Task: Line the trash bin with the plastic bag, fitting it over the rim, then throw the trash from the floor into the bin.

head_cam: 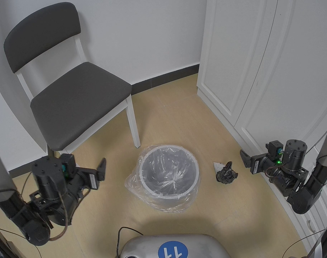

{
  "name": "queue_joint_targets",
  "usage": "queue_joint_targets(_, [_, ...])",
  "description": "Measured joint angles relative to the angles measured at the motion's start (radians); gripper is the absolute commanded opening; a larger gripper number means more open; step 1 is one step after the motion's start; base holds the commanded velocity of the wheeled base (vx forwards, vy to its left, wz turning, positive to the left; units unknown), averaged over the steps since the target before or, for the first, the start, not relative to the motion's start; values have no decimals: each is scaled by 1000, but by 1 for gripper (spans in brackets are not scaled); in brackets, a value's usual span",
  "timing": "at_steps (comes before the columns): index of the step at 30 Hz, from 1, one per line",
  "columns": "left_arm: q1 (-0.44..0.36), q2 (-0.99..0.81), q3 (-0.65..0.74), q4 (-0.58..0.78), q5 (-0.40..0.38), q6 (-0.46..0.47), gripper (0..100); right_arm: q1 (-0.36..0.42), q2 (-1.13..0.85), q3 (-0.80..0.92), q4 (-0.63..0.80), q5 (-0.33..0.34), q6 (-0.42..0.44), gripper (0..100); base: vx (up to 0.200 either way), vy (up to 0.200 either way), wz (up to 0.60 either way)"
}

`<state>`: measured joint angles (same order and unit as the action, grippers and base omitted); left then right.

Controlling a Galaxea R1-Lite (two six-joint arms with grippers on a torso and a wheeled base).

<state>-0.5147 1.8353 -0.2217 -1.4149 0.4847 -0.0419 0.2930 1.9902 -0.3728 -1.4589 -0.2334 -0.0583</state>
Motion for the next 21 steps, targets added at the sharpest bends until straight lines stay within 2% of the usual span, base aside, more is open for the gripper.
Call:
queue_joint_targets(6, [69, -164, 36, 48, -4, 53, 100, 13, -138, -34, 159, -39, -7, 100, 0, 0, 0])
queue_joint_targets(11, [79, -241, 67, 55, -81, 63, 100, -26, -167, -54, 272, -44, 4, 100, 0, 0, 0])
queue_joint_targets(17, [82, -303, 90, 57, -131, 67, 100, -69, -168, -129, 530, -39, 37, 100, 0, 0, 0])
queue_joint_targets(21, [82, -332, 96, 61, -141, 70, 100, -89, -162, -257, 790, -30, 76, 100, 0, 0, 0])
